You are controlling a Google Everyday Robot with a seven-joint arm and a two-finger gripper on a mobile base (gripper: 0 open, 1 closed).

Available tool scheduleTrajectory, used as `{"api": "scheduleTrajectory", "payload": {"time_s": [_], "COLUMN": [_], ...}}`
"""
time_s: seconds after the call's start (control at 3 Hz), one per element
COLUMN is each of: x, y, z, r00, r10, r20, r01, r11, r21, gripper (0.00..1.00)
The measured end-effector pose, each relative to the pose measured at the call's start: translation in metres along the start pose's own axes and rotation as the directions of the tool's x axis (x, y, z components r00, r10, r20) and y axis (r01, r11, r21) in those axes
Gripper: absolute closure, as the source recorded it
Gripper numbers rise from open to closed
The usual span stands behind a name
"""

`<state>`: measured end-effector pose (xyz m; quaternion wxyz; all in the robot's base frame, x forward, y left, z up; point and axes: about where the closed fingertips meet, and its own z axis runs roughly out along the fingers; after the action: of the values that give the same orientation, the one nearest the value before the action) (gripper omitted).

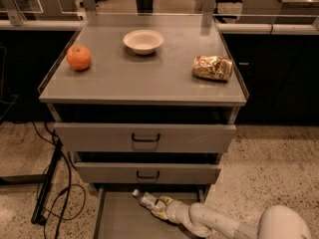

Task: Place blue plastic bottle into bottom drawer

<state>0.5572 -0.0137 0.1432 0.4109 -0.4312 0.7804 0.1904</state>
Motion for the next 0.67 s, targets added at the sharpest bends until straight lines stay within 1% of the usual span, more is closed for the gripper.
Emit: {"api": "scheduleTrajectory", "payload": {"time_s": [0.33,0.67], "x": [0.0011,0.0011], "y": [0.0000,0.0001], "z": [0.0006,0.0006], "r00": [1.000,1.000], "r10": [0.000,0.000], "r20": [-0.002,-0.002], "r01": [0.000,0.000], "r11": [1.0000,1.0000], "r21": [0.000,0.000], "gripper": [0.85,0.62]}}
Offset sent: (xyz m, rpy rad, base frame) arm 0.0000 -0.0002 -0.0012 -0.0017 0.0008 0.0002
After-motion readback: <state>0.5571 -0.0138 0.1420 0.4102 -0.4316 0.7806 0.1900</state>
